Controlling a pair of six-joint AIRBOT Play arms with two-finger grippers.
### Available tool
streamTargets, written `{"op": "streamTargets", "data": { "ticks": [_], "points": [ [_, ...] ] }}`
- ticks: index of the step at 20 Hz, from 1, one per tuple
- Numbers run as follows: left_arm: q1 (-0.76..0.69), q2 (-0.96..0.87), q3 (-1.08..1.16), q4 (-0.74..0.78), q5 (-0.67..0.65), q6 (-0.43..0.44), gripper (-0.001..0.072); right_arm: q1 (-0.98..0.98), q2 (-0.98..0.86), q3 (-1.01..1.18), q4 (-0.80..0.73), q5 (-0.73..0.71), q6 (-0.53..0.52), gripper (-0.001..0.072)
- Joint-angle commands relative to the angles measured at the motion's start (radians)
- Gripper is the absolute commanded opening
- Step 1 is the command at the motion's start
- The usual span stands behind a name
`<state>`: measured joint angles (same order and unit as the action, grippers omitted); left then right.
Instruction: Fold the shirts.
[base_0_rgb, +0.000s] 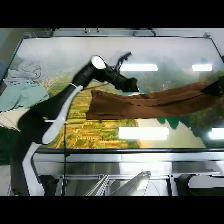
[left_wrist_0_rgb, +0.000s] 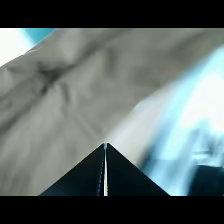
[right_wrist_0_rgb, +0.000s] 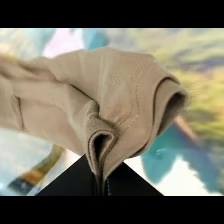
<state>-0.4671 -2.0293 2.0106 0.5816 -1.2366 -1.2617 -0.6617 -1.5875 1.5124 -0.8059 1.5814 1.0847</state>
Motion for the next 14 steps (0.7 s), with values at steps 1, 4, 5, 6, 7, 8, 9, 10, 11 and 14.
{"op": "streamTargets", "data": {
  "ticks": [1, 4, 5, 6, 7, 8, 9, 10, 11, 14],
  "points": [
    [0.167, 0.177, -0.046, -0.164, -0.132, 0.076, 0.002, -0.026, 0.038, 0.093, -0.017, 0.032, 0.092, 0.0021],
    [0.323, 0.292, -0.128, -0.164, -0.225, 0.076, 0.002, 0.091, 0.056, 0.094, 0.048, 0.041, 0.149, 0.0021],
    [0.364, 0.327, -0.172, -0.164, -0.24, 0.076, 0.002, 0.156, 0.056, 0.094, 0.051, 0.043, 0.174, 0.0021],
    [0.403, 0.363, -0.223, -0.164, -0.255, 0.077, 0.002, 0.241, 0.056, 0.094, 0.05, 0.031, 0.189, 0.0021],
    [0.435, 0.396, -0.276, -0.164, -0.264, 0.09, 0.002, 0.328, 0.056, 0.094, 0.05, -0.001, 0.195, 0.0021],
    [0.458, 0.423, -0.323, -0.164, -0.269, 0.105, 0.0021, 0.427, 0.055, 0.094, 0.049, -0.061, 0.206, 0.0021],
    [0.48, 0.448, -0.372, -0.164, -0.271, 0.121, 0.0021, 0.518, 0.051, 0.094, 0.048, -0.134, 0.212, 0.0022],
    [0.497, 0.468, -0.416, -0.164, -0.275, 0.135, 0.002, 0.613, 0.04, 0.094, 0.046, -0.208, 0.232, 0.0022],
    [0.506, 0.487, -0.458, -0.164, -0.275, 0.148, 0.0021, 0.686, 0.025, 0.094, 0.047, -0.261, 0.256, 0.0022],
    [0.518, 0.526, -0.589, -0.164, -0.276, 0.193, 0.0021, 0.903, -0.081, 0.094, 0.047, -0.389, 0.294, 0.0022]
  ]
}}
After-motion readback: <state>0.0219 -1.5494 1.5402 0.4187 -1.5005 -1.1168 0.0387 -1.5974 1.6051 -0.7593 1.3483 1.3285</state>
